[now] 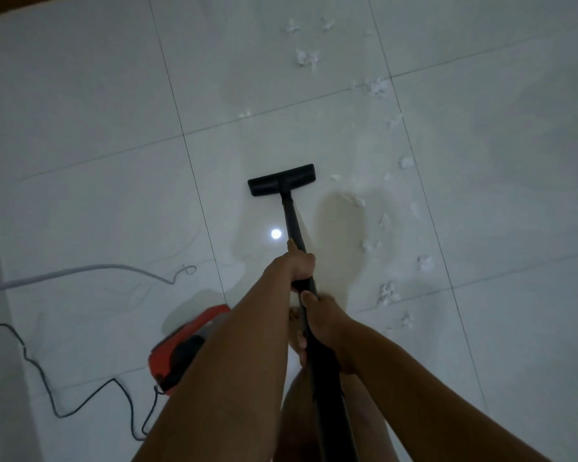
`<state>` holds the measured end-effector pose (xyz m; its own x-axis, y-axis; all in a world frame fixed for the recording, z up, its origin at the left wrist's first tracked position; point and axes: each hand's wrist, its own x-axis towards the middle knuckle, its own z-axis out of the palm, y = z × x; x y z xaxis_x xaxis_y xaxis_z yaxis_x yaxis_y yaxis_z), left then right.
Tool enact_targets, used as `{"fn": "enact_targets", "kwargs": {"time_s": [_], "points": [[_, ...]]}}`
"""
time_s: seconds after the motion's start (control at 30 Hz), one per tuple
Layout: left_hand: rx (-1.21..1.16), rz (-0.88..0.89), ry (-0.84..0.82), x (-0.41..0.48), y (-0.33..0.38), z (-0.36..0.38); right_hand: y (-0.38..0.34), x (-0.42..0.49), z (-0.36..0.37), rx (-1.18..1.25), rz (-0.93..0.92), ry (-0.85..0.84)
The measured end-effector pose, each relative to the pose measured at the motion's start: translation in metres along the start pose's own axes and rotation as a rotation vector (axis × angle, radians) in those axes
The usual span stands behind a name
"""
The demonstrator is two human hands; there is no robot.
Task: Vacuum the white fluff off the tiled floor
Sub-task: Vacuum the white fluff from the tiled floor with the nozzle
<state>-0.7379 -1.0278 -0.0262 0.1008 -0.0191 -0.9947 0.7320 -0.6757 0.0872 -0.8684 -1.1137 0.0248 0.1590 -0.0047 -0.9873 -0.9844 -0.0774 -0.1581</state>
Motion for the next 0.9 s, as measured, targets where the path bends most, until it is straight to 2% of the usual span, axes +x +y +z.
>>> {"fn": "enact_targets", "kwargs": {"time_s": [0.03, 0.07, 0.17, 0.33, 0.43, 0.57, 0.63, 0.77, 0.9], "points": [[0.002, 0.023, -0.015, 0.002, -0.006, 0.014, -0.026, -0.069, 0.0, -0.038, 0.018, -0.046], [0.014, 0.011, 0.002, 0.008, -0.016, 0.02, -0.025, -0.079, 0.0, 0.018, 0.045, -0.108], [0.062, 0.006, -0.012, 0.016, -0.04, 0.05, -0.004, -0.108, -0.005, 0.029, 0.108, -0.151], [0.016, 0.018, 0.03, 0.008, -0.079, 0.098, 0.059, -0.112, -0.007, 0.134, 0.123, -0.112], [0.002, 0.032, 0.067, 0.008, -0.11, 0.136, 0.103, -0.115, -0.014, 0.051, 0.103, -0.097], [0.05, 0.028, 0.217, 0.087, -0.161, 0.188, 0.17, -0.115, -0.029, 0.028, 0.084, -0.101], [0.024, 0.019, 0.19, 0.098, -0.181, 0.213, 0.2, -0.12, -0.035, 0.035, 0.07, -0.129], [-0.078, 0.022, 0.083, 0.019, -0.205, 0.248, 0.245, -0.131, -0.039, 0.019, 0.079, -0.138], [-0.168, 0.024, 0.054, -0.03, -0.228, 0.275, 0.281, -0.153, -0.04, 0.007, 0.089, -0.18]]}}
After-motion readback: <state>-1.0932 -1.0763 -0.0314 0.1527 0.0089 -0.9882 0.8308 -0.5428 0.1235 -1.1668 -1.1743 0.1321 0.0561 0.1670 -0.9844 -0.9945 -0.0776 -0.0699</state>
